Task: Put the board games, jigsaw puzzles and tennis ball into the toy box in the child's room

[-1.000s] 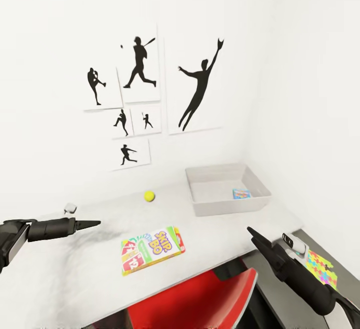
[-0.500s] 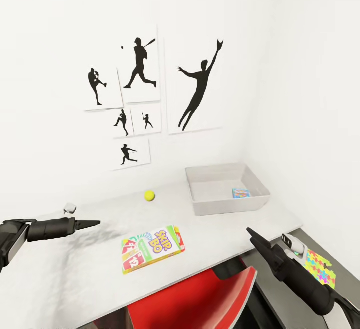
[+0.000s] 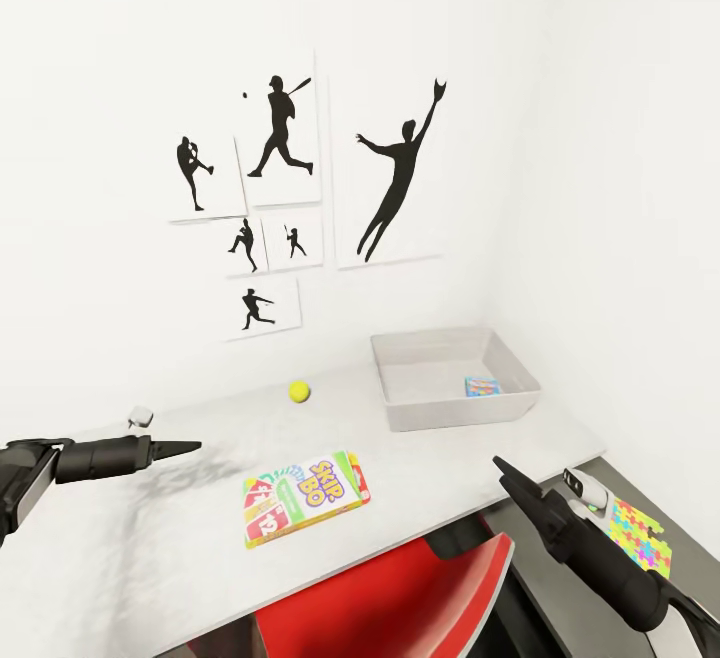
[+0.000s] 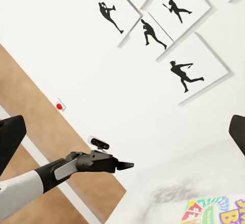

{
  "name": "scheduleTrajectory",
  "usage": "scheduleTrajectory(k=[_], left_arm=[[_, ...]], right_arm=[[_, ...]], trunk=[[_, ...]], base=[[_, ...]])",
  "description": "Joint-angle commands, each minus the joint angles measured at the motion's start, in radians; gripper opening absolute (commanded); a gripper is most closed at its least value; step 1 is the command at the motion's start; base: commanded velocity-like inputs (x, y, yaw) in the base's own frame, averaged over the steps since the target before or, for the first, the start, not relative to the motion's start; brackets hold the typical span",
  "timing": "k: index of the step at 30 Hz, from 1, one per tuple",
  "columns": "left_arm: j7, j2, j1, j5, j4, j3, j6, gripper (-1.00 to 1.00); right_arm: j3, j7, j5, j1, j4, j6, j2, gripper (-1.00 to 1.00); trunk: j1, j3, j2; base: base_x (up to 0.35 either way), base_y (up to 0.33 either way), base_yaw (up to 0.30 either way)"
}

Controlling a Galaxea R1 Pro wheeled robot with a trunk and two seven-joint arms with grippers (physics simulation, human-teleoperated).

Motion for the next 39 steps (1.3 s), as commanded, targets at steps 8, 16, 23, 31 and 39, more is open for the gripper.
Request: scheduleTrajectory(k=[8,16,23,31,39], left_arm=[[-0.004,0.001,-0.001,0.003,0.0,-0.001,0.011,1.0],[-0.004,0.001,-0.001,0.003,0.0,0.0,0.011,1.0],[-0.005,0.002,-0.001,0.003,0.0,0.0,0.011,1.0],[-0.005,0.002,0.0,0.003,0.0,0.001,0.011,1.0],[-0.005,0.002,-0.001,0.003,0.0,0.001,0.011,1.0]], right_arm=[[0.0,0.001,-0.006,-0.001,0.0,0.009,0.0,1.0],[0.0,0.001,-0.006,-0.001,-0.001,0.009,0.001,1.0],[0.0,0.002,-0.006,-0.001,-0.001,0.008,0.001,1.0],[0.0,0.003,-0.006,-0.001,-0.001,0.007,0.001,1.0],[0.0,0.003,-0.005,-0.001,-0.001,0.008,0.0,1.0]], trunk=[[0.001,-0.002,-0.002],[0.001,-0.001,-0.002],[0.001,0.006,-0.002],[0.001,0.016,-0.002],[0.001,0.026,-0.002]], base=[[0.0,0.0,0.0],[-0.051,0.0,-0.01],[-0.161,0.001,-0.118],[-0.099,0.031,-0.188],[-0.07,0.195,-0.192]])
